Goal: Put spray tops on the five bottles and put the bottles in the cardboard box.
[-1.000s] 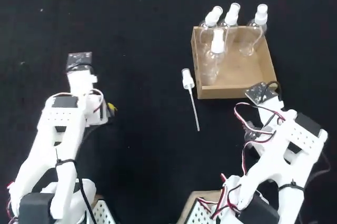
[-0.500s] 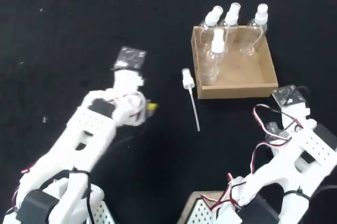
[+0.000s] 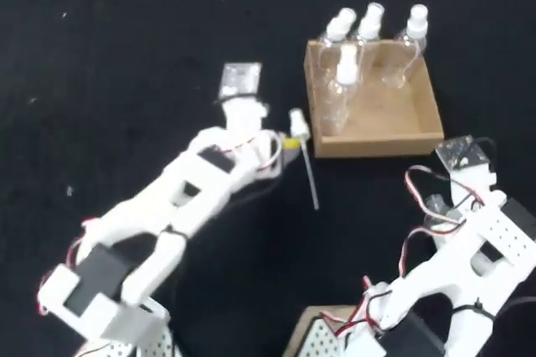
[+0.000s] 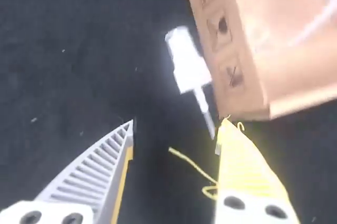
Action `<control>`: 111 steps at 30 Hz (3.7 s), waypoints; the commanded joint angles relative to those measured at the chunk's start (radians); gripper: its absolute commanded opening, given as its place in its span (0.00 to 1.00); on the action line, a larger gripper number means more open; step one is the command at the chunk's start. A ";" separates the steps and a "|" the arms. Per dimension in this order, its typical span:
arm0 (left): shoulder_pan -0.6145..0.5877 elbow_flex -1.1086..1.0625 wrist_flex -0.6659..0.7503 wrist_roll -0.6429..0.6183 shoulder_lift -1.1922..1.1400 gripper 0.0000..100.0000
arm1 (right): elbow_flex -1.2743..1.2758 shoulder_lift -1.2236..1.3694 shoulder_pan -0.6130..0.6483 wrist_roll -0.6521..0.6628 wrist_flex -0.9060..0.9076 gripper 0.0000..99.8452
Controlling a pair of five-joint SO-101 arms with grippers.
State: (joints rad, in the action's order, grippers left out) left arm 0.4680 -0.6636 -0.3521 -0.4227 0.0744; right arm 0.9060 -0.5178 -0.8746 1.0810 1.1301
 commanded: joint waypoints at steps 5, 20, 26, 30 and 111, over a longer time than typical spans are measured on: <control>0.015 0.278 0.023 -0.140 -0.210 0.25 | -0.051 -0.050 -0.018 -0.011 -0.018 0.01; -0.051 0.524 0.015 -0.138 -0.476 0.25 | -0.051 -0.050 -0.018 -0.009 -0.018 0.01; -0.051 0.526 0.015 -0.138 -0.503 0.25 | -0.051 -0.050 -0.018 -0.009 -0.018 0.01; -0.048 0.522 0.015 -0.138 -0.503 0.25 | -0.050 -0.050 -0.018 -0.009 -0.018 0.01; -0.245 0.470 -0.842 0.342 0.183 0.03 | -0.062 -0.535 0.358 -0.413 0.124 0.01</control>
State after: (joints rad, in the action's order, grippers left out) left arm 0.3069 -0.1373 -1.1960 -0.1204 0.0545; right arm 0.9060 -0.8968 -0.6352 0.7664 1.2236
